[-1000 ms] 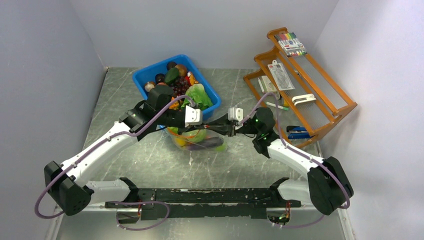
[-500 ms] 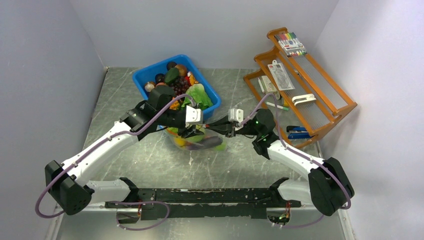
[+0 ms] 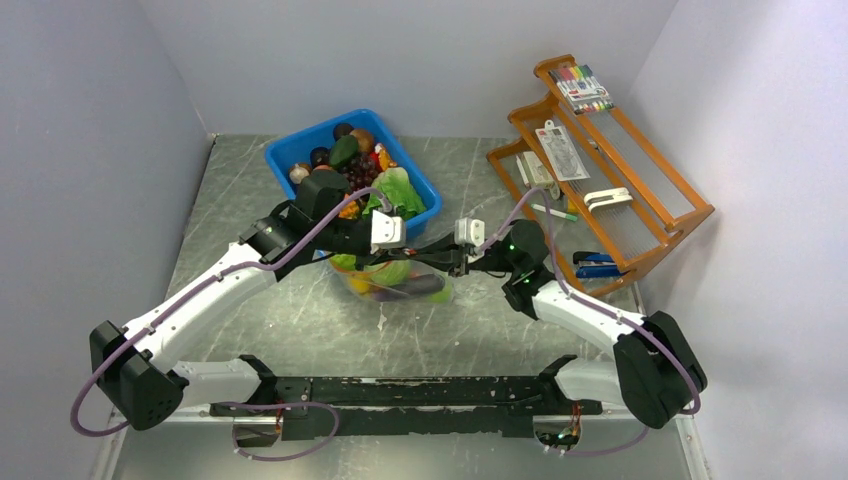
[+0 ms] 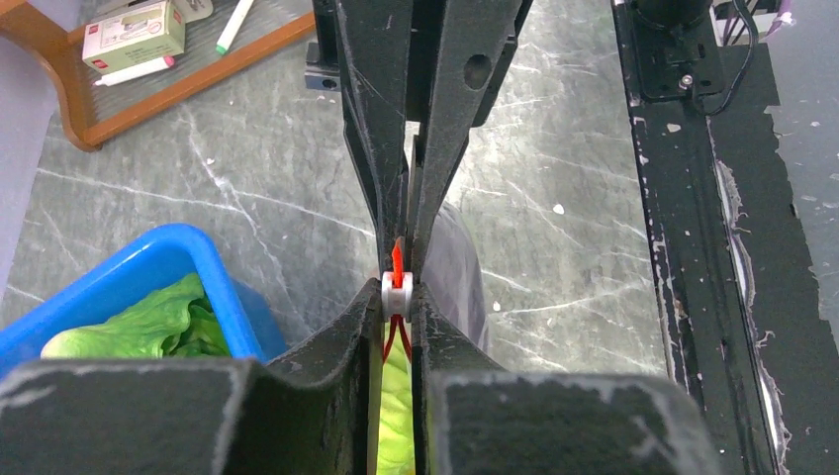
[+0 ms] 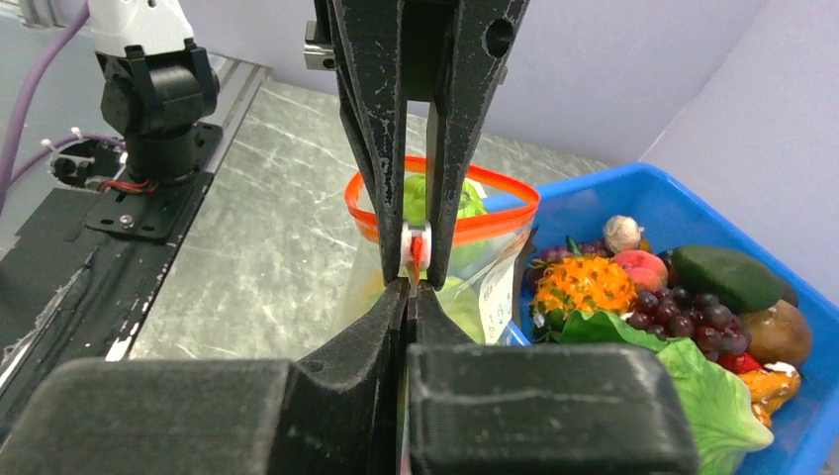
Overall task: Place the food in the zip-top bag and seal the zipper
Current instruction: Zip the zipper food storage bag at the center of the board.
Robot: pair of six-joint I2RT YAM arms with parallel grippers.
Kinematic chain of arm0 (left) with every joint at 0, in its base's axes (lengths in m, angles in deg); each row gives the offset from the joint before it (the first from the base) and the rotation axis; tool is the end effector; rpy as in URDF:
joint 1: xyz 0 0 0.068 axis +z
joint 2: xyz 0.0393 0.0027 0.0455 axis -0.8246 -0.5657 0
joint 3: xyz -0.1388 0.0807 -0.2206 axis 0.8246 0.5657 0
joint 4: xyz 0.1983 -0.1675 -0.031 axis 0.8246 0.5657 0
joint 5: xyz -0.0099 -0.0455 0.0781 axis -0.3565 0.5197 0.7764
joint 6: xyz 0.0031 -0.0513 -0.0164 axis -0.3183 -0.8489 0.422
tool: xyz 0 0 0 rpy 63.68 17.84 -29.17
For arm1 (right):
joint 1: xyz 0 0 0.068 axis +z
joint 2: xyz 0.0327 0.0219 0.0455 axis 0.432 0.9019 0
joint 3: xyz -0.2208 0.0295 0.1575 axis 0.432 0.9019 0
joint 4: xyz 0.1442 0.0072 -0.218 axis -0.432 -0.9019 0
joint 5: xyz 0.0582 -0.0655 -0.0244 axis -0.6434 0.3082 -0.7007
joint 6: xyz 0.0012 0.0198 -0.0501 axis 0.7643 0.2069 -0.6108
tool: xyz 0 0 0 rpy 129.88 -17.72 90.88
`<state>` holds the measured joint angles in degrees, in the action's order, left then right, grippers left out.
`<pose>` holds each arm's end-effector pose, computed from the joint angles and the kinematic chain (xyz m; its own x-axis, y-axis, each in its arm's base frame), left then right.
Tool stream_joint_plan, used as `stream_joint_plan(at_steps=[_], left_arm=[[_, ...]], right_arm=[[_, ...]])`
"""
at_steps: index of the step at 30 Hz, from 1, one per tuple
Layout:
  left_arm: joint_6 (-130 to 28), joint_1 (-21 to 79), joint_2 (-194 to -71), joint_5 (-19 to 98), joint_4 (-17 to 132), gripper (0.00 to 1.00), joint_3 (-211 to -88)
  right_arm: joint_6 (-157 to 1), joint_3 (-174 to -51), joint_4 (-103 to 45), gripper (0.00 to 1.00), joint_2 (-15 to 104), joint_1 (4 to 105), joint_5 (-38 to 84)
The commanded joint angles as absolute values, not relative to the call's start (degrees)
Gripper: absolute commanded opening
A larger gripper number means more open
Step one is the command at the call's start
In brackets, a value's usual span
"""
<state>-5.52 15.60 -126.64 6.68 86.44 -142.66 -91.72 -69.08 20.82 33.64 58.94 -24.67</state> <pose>0.1879 -0.1880 0.3484 0.1746 0.3969 -0.9011 0.9823 -0.0066 0.1874 0.1953 0.1637 0.2756 0.2727 0.0990 -0.9570 -0.9621 0.0352 -0.2705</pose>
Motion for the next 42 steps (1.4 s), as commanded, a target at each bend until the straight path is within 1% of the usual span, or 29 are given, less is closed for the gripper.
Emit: stream_joint_plan(at_steps=[1, 6, 11, 22, 30, 33, 35, 42], left_arm=[[-4.98, 15.42, -125.33, 6.68, 86.62, 0.07, -142.49], [-3.38, 15.54, -124.03, 8.32, 88.58, 0.07, -141.01], [-2.78, 15.52, -123.12, 9.73, 89.42, 0.07, -139.78], [-1.37, 15.95, -123.23, 12.28, 93.21, 0.07, -140.73], [-3.08, 16.11, -120.57, 13.93, 92.62, 0.07, -138.96], [-3.62, 16.16, -119.46, 14.93, 93.21, 0.07, -138.67], [-3.97, 16.09, -118.79, 16.0, 93.74, 0.07, -138.58], [-4.57, 16.11, -116.79, 17.64, 96.37, 0.07, -138.8]], right_arm=[[-89.49, -66.52, 26.84, 0.0, 32.65, 59.19, -19.99], [-84.61, -65.56, 32.95, 0.0, 32.17, 58.79, -23.47], [-80.9, -63.27, 39.67, 0.0, 32.56, 58.43, -22.46], [-82.48, -62.34, 36.16, 0.0, 29.11, 56.92, -20.56], [-83.53, -61.36, 31.19, 0.0, 24.95, 54.65, -15.19], [-83.12, -60.59, 29.23, 0.0, 23.47, 54.3, -10.25], [-81.83, -58.76, 30.97, 0.0, 22.8, 54.15, -6.32], [-78.34, -55.43, 35.03, 0.0, 22.21, 52.07, -4.78]])
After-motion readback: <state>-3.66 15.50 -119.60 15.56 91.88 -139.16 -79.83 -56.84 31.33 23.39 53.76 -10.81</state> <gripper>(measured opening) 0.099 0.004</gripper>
